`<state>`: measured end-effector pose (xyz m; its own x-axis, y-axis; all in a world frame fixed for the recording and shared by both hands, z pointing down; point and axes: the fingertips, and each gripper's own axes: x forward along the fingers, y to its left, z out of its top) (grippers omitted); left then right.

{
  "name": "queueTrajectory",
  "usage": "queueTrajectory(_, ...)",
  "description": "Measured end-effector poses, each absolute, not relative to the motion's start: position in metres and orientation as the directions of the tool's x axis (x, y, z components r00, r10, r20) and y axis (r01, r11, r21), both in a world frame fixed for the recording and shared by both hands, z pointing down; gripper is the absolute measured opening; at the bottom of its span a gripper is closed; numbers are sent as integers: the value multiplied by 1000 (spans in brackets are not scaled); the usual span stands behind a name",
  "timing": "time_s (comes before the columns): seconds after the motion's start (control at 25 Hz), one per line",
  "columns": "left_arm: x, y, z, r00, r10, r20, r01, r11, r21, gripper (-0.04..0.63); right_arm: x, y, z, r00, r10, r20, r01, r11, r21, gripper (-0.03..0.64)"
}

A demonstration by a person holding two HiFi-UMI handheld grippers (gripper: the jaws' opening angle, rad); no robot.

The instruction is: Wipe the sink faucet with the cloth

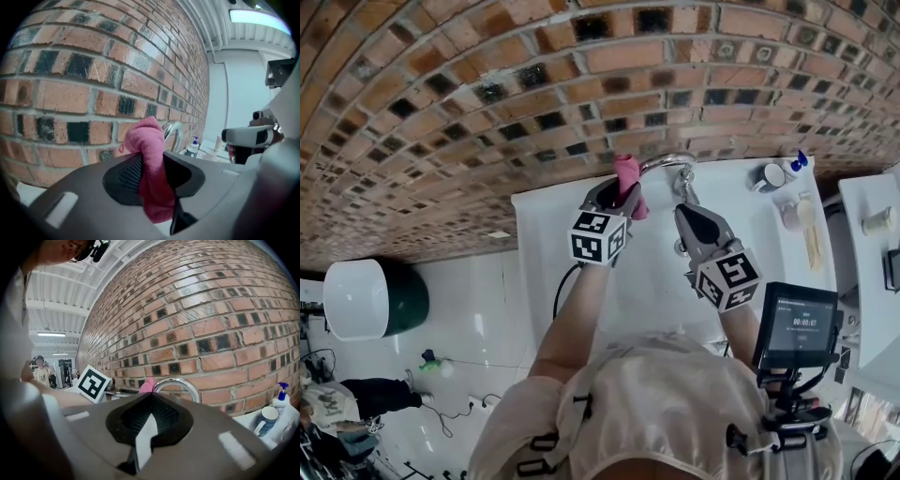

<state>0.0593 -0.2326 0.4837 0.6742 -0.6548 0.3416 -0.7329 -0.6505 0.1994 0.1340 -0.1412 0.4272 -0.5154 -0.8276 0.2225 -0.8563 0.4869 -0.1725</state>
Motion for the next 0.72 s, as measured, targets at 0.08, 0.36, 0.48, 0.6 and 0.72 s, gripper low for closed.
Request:
queueTrajectory(0.08,72,-230,455,695,-667,267,-717,-670,192,118,138,-140,426,-506,-835,217,-862,477,-175,-17)
queueTrajectory(0.36,143,-231,408,778,-598,195,-627,-762,165,117,163,-135,435,-452,-863,226,-888,413,-200,-17)
queueTrajectory(0.48,170,-227,415,809,-545,221,-583,-794,175,117,173,-132,439,-431,-873,228,-898,390,-203,-17)
queueTrajectory(0.6,196,-224,431,831,-498,250,-547,-813,201,113,189,-129,445,-395,-888,236,-912,349,-215,-17)
queueTrajectory(0.72,213,-221,456,838,-458,297,-524,-827,205,114,203,-126,450,-361,-901,239,-925,314,-214,-17)
